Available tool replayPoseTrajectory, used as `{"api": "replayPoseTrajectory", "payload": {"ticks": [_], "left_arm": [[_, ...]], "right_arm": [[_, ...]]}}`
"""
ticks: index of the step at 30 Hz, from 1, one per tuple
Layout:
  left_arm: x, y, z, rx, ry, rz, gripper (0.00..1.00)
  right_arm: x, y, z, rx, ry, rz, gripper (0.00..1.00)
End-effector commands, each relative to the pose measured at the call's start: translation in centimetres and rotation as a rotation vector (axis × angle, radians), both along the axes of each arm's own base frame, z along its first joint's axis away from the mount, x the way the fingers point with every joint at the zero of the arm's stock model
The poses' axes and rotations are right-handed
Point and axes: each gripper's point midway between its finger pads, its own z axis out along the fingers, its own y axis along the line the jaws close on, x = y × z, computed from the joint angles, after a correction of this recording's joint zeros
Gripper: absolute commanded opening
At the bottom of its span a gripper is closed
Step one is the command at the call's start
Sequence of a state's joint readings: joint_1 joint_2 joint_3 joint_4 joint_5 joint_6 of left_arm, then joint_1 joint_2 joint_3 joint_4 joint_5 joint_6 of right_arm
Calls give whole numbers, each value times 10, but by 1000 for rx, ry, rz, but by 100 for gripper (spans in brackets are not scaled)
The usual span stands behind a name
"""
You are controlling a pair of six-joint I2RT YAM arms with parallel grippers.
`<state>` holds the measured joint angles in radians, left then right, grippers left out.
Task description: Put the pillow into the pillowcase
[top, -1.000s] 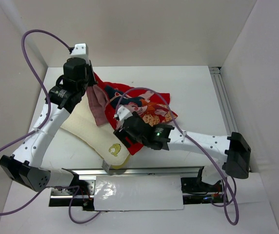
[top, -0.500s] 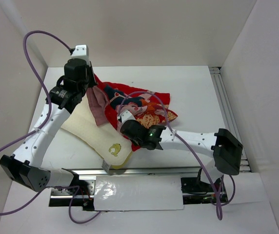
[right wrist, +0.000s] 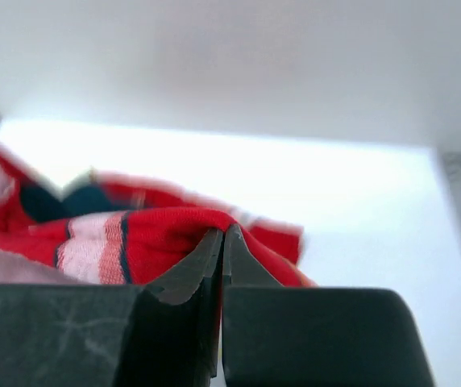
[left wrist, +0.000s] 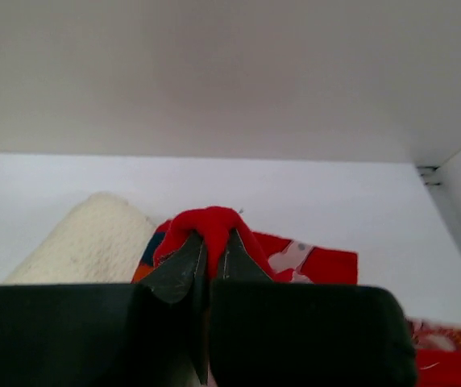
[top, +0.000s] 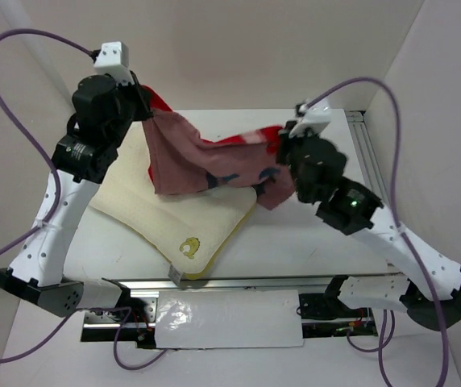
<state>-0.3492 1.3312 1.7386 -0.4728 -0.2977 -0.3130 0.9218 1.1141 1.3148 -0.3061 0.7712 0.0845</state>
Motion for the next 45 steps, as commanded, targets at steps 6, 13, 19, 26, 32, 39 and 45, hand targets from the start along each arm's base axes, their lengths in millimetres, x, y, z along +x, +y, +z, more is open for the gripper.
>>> {"api": "replayPoseTrajectory", "payload": {"ticks": [6,13,19,26,32,39,45], "left_arm": [[-50,-16,134,-56,-362,-156,0],[-109,-1,220,-142,-642,-185,0],[-165,15,278,-188,-847,-209,0],[-197,24,305,-219,-951,-229,0],[-194,25,299,-211,-947,-213,0],[-163,22,291,-187,-912,-162,0],[-122,27,283,-153,-881,-38,0]], "right_arm": [[-22,-98,229,53,-437,-267,0],[-88,-167,343,254,-762,-320,0],[-139,-201,396,322,-982,-271,0],[-142,-218,405,238,-1043,-382,0],[-174,-246,408,300,-1095,-423,0],[-150,-239,394,235,-980,-470,0],[-134,-222,387,132,-902,-549,0]]}}
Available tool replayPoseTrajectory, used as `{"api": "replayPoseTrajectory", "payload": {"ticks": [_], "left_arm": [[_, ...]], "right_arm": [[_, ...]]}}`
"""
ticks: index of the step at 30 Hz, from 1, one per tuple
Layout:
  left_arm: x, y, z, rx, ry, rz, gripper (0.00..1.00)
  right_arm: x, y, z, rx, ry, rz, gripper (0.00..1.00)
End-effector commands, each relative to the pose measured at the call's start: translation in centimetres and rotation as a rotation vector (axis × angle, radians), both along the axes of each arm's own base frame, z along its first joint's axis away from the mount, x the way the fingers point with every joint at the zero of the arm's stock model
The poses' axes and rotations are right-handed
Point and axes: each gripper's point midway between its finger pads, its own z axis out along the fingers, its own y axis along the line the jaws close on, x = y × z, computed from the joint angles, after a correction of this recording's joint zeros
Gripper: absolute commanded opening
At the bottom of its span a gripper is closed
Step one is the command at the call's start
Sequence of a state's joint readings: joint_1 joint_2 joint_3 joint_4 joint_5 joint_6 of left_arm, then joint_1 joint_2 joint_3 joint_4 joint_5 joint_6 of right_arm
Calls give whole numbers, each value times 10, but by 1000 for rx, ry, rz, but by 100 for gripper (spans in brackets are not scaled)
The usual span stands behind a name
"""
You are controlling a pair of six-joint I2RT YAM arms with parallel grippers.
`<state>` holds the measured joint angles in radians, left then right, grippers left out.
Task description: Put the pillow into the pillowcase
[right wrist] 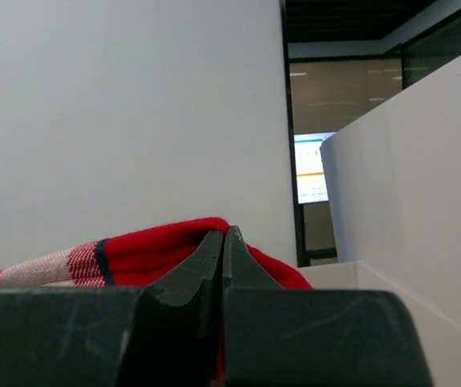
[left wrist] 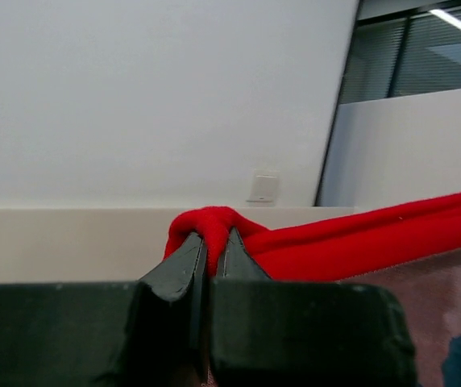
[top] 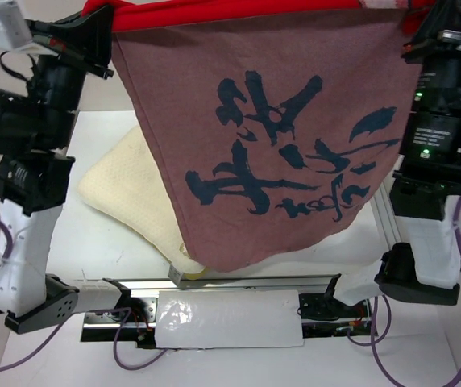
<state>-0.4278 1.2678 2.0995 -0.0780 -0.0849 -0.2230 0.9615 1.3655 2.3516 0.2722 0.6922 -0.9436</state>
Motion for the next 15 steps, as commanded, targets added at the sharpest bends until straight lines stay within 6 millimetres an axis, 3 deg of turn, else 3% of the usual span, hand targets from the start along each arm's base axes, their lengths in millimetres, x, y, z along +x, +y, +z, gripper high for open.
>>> {"api": "replayPoseTrajectory", "payload": {"ticks": [1,5,6,8,10,12,15], "left_arm": [[9,39,21,-84,-67,206,0],[31,32,17,-77,-48,223,0],[39,29,15,-72,-40,223,0],[44,23,13,-70,-36,214,0],[49,22,11,-83,-28,222,0],[49,24,11,-89,-25,229,0],[28,33,19,-105,-52,228,0]], "right_arm": [[-30,-61,2,130,-5,-177,0],[-36,-62,3,157,-8,-65,0],[-35,-55,1,145,1,-28,0],[-39,-67,-2,165,-1,-29,0],[-37,-61,-5,158,11,-18,0],[-37,-63,-3,142,16,-18,0],[-36,-64,-3,115,22,-75,0]]}}
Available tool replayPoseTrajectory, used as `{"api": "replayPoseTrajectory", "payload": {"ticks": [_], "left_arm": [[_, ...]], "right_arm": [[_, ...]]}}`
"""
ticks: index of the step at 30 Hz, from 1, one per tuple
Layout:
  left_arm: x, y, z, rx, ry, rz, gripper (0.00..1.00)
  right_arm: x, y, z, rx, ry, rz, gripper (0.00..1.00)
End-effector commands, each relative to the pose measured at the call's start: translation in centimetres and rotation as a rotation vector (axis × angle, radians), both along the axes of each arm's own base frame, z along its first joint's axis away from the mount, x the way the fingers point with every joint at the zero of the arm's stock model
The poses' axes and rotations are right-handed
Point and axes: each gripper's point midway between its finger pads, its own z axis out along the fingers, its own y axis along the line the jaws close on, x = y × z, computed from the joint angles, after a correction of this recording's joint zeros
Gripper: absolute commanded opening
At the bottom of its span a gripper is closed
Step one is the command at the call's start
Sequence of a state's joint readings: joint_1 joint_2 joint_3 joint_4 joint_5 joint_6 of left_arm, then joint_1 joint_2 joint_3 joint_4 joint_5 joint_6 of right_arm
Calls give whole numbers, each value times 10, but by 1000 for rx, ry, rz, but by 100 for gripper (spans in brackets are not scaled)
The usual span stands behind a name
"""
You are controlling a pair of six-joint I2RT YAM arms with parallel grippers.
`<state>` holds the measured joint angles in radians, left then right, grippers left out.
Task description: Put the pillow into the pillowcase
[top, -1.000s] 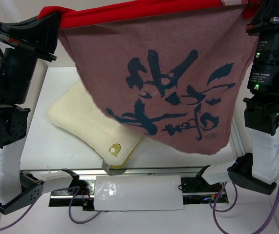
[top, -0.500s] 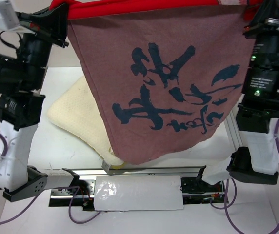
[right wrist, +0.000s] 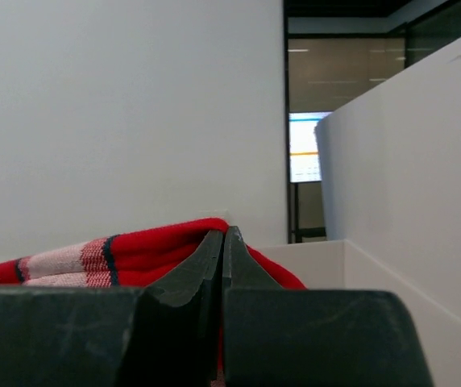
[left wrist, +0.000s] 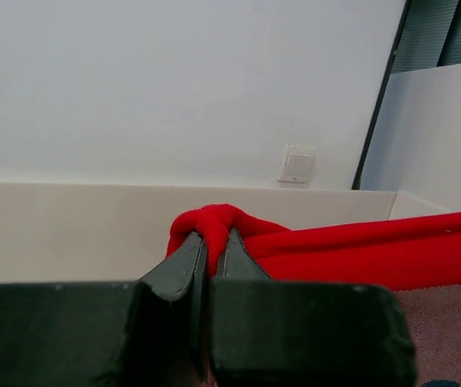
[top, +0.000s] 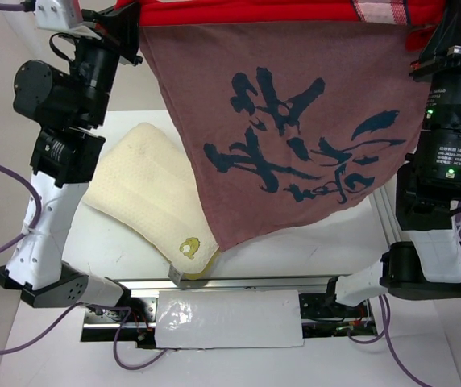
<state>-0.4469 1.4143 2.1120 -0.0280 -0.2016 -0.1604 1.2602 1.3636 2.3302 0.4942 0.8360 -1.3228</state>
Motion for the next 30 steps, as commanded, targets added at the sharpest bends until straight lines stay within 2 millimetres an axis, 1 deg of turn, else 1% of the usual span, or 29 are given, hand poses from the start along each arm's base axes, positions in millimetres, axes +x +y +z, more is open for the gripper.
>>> {"api": "replayPoseTrajectory", "payload": {"ticks": [1,2,3,4,5,6,7,8,9,10,11,12,13,14,15,16,18,19,20,21,22,23,24,25,26,27,28,29,30], "left_arm": [[-56,51,53,-120,-165,105,0],[-72,53,58,-129,-187,78,0],[-82,56,62,-131,-205,71,0],[-89,57,62,-135,-203,55,0],[-99,57,64,-125,-217,38,0],[-115,61,67,-134,-236,19,0],[-126,63,69,-138,-250,-2,0],[-137,65,70,-134,-266,-13,0],[-155,65,72,-134,-290,-57,0],[-155,65,72,-134,-291,-57,0],[-172,68,75,-126,-317,-76,0],[-180,69,77,-130,-330,-90,0],[-184,70,76,-135,-324,-96,0],[-197,74,80,-136,-350,-105,0],[-198,72,80,-139,-350,-122,0],[-203,74,84,-145,-367,-122,0],[-212,73,88,-139,-383,-147,0],[-215,71,93,-140,-392,-166,0],[-214,68,93,-132,-388,-172,0],[-210,65,94,-133,-385,-188,0],[-218,68,99,-139,-403,-187,0],[-213,63,98,-135,-394,-202,0],[-215,64,100,-140,-408,-202,0],[-208,61,97,-138,-403,-202,0],[-207,63,100,-155,-422,-192,0],[-195,61,97,-163,-405,-179,0],[-169,49,89,-148,-362,-179,0],[-152,44,84,-147,-333,-171,0],[-114,28,73,-135,-274,-160,0]], "right_arm": [[-23,-68,10,118,-78,-128,0],[-19,-62,9,97,-73,-157,0],[-16,-59,8,82,-70,-191,0],[-15,-65,8,77,-72,-258,0],[-16,-68,10,73,-81,-291,0],[-13,-67,10,70,-82,-327,0],[-17,-81,10,76,-89,-395,0],[-20,-86,12,77,-104,-423,0],[-24,-95,14,104,-123,-450,0],[-23,-94,14,96,-119,-451,0],[-31,-105,17,107,-145,-488,0],[-40,-112,21,141,-180,-468,0],[-50,-122,22,165,-201,-481,0],[-57,-126,25,171,-226,-467,0],[-75,-135,31,213,-292,-415,0],[-81,-136,33,190,-297,-410,0],[-97,-142,37,226,-356,-363,0],[-91,-136,38,199,-342,-345,0],[-104,-143,41,206,-367,-359,0],[-98,-139,42,199,-358,-359,0],[-100,-139,43,188,-368,-368,0],[-97,-137,44,184,-372,-394,0],[-93,-136,43,193,-368,-396,0],[-83,-134,41,189,-343,-426,0],[-71,-129,38,181,-319,-429,0],[-66,-128,35,167,-296,-444,0],[-53,-126,27,189,-258,-462,0],[-23,-107,16,164,-190,-443,0],[1,-96,0,152,-115,-492,0]]}}
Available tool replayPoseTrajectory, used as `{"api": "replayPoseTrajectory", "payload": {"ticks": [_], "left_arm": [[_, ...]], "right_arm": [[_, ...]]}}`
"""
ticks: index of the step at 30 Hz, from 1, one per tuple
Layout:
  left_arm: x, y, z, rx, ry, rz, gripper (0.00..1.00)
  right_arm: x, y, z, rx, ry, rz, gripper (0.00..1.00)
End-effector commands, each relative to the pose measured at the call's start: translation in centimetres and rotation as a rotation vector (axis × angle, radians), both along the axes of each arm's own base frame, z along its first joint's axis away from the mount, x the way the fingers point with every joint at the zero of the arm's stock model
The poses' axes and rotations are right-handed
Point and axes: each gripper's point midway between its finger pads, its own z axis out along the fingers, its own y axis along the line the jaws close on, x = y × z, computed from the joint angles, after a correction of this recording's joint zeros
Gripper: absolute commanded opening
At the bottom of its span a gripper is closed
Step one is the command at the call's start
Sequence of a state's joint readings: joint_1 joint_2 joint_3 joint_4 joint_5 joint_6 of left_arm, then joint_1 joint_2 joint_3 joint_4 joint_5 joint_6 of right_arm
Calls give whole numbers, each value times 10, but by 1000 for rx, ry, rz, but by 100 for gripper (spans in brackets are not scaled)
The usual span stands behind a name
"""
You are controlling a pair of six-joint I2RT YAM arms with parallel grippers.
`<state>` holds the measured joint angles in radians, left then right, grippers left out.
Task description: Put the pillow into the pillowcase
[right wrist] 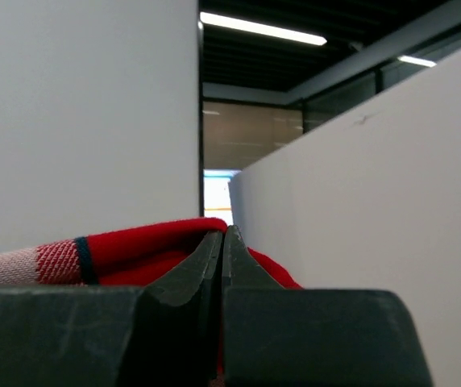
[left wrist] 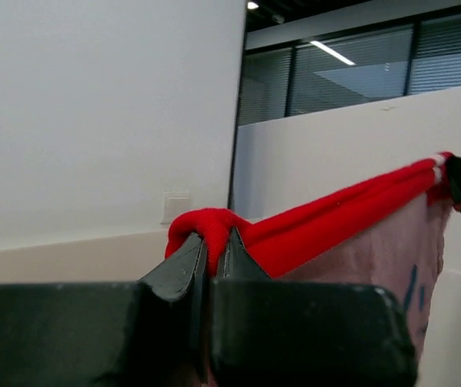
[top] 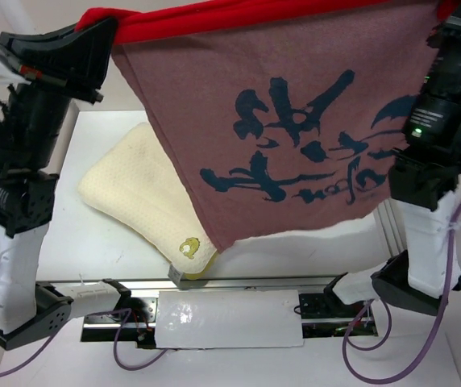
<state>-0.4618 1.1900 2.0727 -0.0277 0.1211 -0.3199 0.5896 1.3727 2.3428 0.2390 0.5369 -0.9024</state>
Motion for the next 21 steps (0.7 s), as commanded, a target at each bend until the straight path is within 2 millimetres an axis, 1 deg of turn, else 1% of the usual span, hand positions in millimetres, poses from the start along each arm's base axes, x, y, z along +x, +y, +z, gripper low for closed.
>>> {"api": "replayPoseTrajectory", "payload": {"ticks": [1,2,3,5,6,7,8,9,10,11,12,13,14,15,16,17,18,19,20,21], "left_arm": [[27,37,25,-161,-43,204,0],[76,18,5,-129,33,221,0],[98,16,-2,-134,57,267,0],[147,6,-21,-129,126,320,0],[203,-11,-56,-105,217,364,0],[220,-12,-59,-105,221,392,0],[241,-21,-71,-82,239,402,0],[262,-30,-84,-67,260,404,0],[301,-40,-110,-47,299,426,0],[320,-48,-129,-22,334,430,0],[338,-48,-143,-19,353,440,0],[354,-50,-157,-18,369,438,0],[379,-60,-189,0,407,436,0],[388,-64,-194,-17,383,434,0],[398,-68,-207,-12,389,434,0],[411,-68,-221,-21,402,436,0],[434,-75,-258,-16,445,445,0],[442,-78,-264,-37,431,436,0],[451,-83,-281,-47,446,426,0],[469,-89,-317,-42,479,431,0]], "right_arm": [[-15,-54,-32,313,21,-213,0],[7,-41,-46,295,72,-250,0],[29,-28,-58,270,125,-296,0],[56,-12,-71,268,178,-307,0],[70,-4,-78,267,199,-303,0],[96,15,-89,218,237,-312,0],[111,26,-97,191,264,-318,0],[128,27,-108,187,288,-346,0],[172,36,-133,157,353,-357,0],[192,-2,-145,197,374,-437,0],[218,-21,-160,224,409,-454,0],[249,-34,-181,298,414,-403,0],[292,-44,-221,259,527,-434,0],[308,-73,-247,274,560,-493,0],[319,-83,-267,277,586,-527,0],[341,-91,-302,279,635,-568,0],[347,-107,-314,295,639,-607,0],[358,-114,-328,294,668,-623,0],[382,-121,-368,275,751,-660,0],[374,-120,-341,314,714,-692,0]]}}
